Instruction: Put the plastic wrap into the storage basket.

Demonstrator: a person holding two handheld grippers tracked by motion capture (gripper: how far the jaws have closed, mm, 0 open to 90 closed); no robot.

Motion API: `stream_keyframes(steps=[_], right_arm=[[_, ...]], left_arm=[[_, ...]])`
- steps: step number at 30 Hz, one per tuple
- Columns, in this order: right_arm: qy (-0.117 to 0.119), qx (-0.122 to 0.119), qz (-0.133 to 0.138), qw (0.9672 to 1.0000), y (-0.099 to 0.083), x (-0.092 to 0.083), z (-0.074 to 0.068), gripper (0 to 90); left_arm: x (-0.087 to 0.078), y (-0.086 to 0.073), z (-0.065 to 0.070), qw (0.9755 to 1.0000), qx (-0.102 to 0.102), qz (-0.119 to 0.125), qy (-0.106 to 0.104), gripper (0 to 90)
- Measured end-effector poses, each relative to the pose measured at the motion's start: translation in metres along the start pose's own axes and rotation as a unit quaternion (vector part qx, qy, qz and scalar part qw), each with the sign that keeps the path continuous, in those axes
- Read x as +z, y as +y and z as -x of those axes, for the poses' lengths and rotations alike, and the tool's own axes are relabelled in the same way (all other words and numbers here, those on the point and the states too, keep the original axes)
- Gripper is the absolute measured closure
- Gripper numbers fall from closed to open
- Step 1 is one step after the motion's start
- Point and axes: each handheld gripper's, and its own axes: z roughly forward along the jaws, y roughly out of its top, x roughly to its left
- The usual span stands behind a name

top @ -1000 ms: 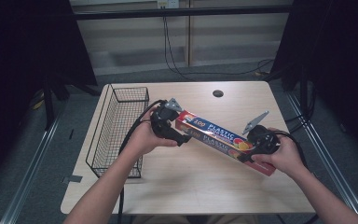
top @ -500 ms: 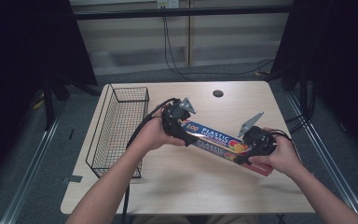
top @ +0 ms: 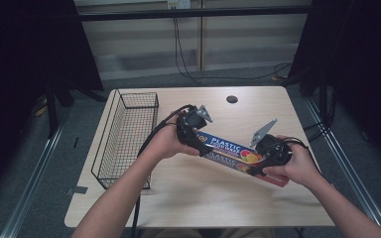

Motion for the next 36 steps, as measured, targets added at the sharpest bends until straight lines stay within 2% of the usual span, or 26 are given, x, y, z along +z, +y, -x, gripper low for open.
stream_keyframes(steps=[11, 13, 16, 17, 23, 27, 33, 36], right_arm=[[0.005, -0.007, -0.001, 1.0, 0.003, 0.0, -0.002, 42.2], [0.004, -0.011, -0.004, 0.9999, 0.003, 0.001, -0.002, 42.2], [0.003, -0.013, -0.011, 0.9998, 0.004, 0.001, -0.002, 42.2], [0.004, -0.011, -0.013, 0.9998, 0.005, 0.001, -0.003, 42.1], [0.006, -0.024, -0.009, 0.9997, 0.009, -0.002, -0.003, 42.2], [0.009, -0.025, -0.009, 0.9996, 0.012, -0.004, -0.006, 42.2], [0.007, -0.03, -0.009, 0.9995, 0.014, -0.003, -0.006, 42.1], [0.009, -0.033, -0.007, 0.9994, 0.015, -0.004, -0.006, 42.2]], left_arm=[[0.01, 0.002, 0.004, 0.9995, 0.017, -0.021, -0.017, 2.4], [0.011, 0.003, 0.004, 0.9991, 0.023, -0.029, -0.019, 2.6], [0.015, 0.002, 0.005, 0.999, 0.019, -0.033, -0.021, 2.7], [0.016, 0.003, 0.004, 0.9986, 0.026, -0.038, -0.025, 2.7], [0.021, 0.005, 0.008, 0.9982, 0.028, -0.037, -0.038, 2.6], [0.024, 0.008, 0.011, 0.9961, 0.043, -0.054, -0.054, 3.3], [0.027, 0.011, 0.014, 0.9943, 0.06, -0.065, -0.06, 2.7], [0.026, 0.012, 0.013, 0.9937, 0.059, -0.067, -0.069, 1.5]])
